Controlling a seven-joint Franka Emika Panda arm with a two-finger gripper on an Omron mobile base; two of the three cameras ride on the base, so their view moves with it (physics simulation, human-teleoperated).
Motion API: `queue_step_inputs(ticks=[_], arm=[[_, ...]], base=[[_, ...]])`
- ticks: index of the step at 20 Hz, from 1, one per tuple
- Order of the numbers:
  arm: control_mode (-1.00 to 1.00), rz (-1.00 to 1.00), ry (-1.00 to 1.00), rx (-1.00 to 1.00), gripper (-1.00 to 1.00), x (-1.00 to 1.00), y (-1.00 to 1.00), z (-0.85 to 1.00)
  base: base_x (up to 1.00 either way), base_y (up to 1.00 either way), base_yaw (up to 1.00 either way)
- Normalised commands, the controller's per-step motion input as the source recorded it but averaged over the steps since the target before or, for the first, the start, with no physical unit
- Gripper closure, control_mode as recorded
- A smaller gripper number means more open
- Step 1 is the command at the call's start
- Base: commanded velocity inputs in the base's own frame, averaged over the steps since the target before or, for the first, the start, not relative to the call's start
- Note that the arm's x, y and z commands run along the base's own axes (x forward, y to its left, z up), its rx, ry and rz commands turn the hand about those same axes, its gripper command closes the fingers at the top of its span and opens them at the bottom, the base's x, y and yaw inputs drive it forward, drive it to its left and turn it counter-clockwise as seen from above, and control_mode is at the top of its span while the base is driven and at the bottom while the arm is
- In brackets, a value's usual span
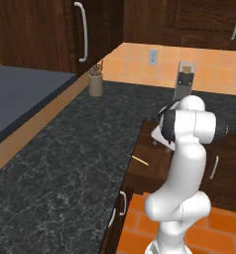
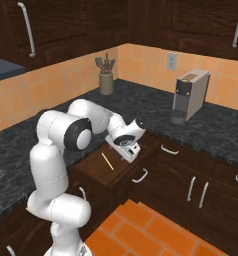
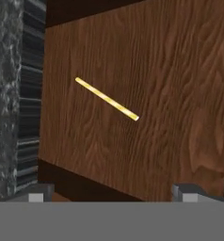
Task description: Take a straw from the drawer in front and place it inside the glass cup on the dining counter.
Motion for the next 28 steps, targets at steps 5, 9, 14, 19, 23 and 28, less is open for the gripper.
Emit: queue_step_inputs(ticks=[5,9,14,19,23,28], arm=[[-1.00,0.00,0.12,-0.04,-1.00,0.36,0.00,-0.51],[-1.00,0.00,0.06,-0.09,-1.00,0.19,0.00,-0.41],[-1.00,0.00,0.00,-0.12,-1.00,0.03,0.00,-0.40],[-1.00,-0.06,0.00,-0.11,-1.00,0.00,-0.55,-0.33],[-1.00,-0.11,0.00,-0.02,-1.00,-0.06,-1.00,-0.14],[-1.00,-0.10,0.00,0.00,-1.00,-0.19,-1.00,-0.09]], base=[[0.00,0.00,0.00],[0.00,0.00,0.00],[0.00,0.00,0.00],[0.00,0.00,0.00],[0.00,0.00,0.00],[0.00,0.00,0.00]])
